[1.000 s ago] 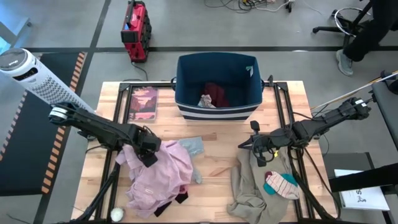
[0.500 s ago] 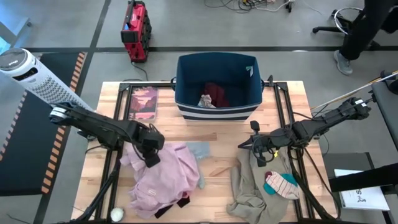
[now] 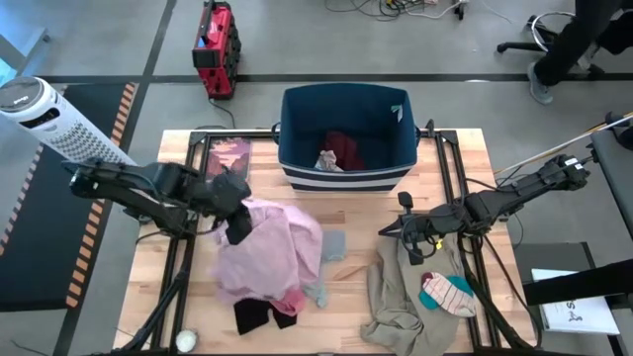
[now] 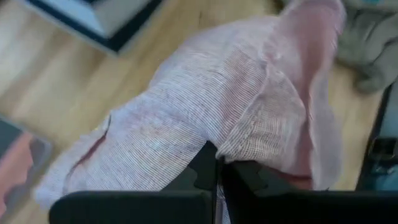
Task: Sort clothes
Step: Put the pink polo shirt into the blue bin
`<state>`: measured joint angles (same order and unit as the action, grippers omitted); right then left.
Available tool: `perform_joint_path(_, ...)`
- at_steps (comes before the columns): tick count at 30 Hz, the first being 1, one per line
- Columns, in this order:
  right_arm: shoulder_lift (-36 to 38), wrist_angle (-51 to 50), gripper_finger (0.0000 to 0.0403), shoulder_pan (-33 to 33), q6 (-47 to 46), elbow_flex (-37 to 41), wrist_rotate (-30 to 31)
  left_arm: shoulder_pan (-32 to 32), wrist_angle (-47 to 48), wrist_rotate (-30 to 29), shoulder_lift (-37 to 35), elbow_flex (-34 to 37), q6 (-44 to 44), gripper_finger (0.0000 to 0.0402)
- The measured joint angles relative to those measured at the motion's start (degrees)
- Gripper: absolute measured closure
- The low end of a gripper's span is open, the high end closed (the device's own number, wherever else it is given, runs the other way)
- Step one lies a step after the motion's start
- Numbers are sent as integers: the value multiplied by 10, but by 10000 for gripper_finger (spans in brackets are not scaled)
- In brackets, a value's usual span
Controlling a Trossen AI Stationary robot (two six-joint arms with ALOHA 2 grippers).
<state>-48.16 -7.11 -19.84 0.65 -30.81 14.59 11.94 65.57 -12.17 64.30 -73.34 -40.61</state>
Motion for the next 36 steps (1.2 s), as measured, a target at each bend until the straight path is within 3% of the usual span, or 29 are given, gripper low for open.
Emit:
perform_joint_path(19,0,2,403,0,0,0,0,-10,-81,-88,3,-168,197,402)
perform_joint_path(29,0,9,403,0,7,0,0,-54,-229,-89,3,-194,360,401)
perform_joint_path(32,0,11,403,0,7,0,0,-83,-284,-62,5,-195,401,401)
perform_joint_path(36,0,12,403,0,9,0,0,-134,-354,17,10,-196,431,401)
